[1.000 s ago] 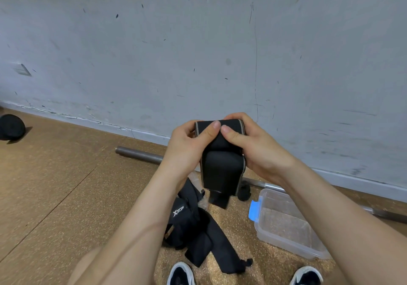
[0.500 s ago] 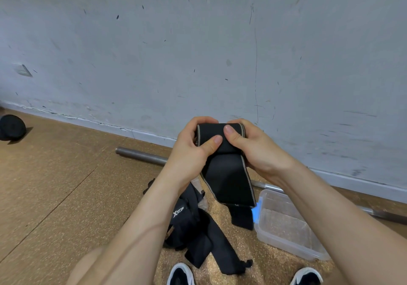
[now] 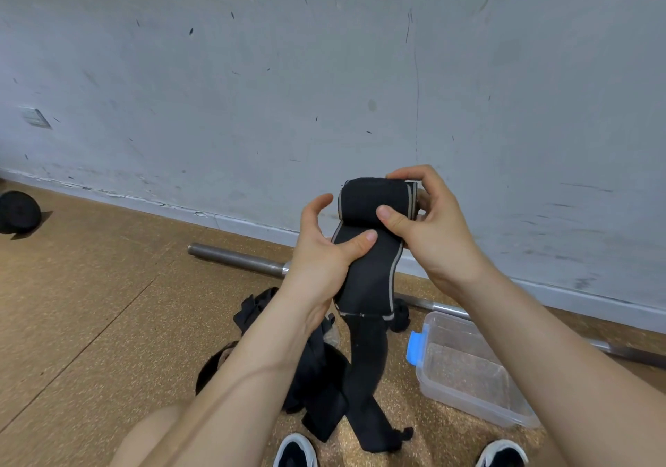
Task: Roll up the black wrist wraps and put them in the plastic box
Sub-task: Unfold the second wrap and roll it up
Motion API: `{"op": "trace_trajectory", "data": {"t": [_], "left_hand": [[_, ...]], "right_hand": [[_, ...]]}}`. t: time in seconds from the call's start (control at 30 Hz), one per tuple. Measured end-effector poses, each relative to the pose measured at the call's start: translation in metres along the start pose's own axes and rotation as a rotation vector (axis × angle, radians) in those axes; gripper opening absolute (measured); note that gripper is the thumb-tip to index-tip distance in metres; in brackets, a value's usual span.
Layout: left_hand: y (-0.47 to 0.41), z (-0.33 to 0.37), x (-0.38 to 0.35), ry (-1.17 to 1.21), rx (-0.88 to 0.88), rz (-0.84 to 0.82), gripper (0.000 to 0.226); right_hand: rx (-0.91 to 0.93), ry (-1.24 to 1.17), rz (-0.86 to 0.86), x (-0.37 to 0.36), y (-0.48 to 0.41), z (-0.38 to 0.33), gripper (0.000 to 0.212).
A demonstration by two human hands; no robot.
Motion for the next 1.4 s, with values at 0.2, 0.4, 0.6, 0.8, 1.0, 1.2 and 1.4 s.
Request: {"op": "trace_trajectory", "data": {"t": [0.2,0.4,0.6,0.8,1.0,1.2,1.4], "left_hand": [[0.006,0.002,-0.004,-0.030,-0.052,-0.005,0.057],[0.009,0.015,0.002,-0.028,-0.046,-0.168,0.024],[0.008,0.020,0.011,-0.076,-0.047,-0.422,0.071],[0.019,0.032,0.003,-0.486,-0.298,-0.302,0.050],[0.027,0.046,0.005,-0.876,-0.971,-0.015,0.025],[0.022,0.044,0.013,-0.739,-0.947,0.010,0.029],[0.002,0.031,0.015,-0.410,-0.503,0.117,0.045]], "right_hand": [[0.065,0.110,0.070,0.002,-0.001,-0.003,0.042],[0.019,0.100,0.139,0.010,-0.007,-0.002,0.045],[-0.108,-0.027,0.092,0.017,-0.008,-0.008,0.039],[-0.221,-0.122,-0.001,0.020,-0.006,-0.011,0.034],[-0.234,-0.060,-0.123,0.013,-0.002,-0.013,0.031],[-0.192,-0.004,-0.258,-0.004,0.010,-0.018,0.029],[-0.146,-0.042,-0.317,-0.016,0.015,-0.023,0.034]]}}
Point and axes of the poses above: each hand's wrist, its own y-axis away from the middle knuckle, its own x-axis out of the back of the hand, z = x × y, the point moved 3 cm from there along -y, towards the middle knuckle, and after that the axes turned 1 degree about -x, right-handed, at the moved point
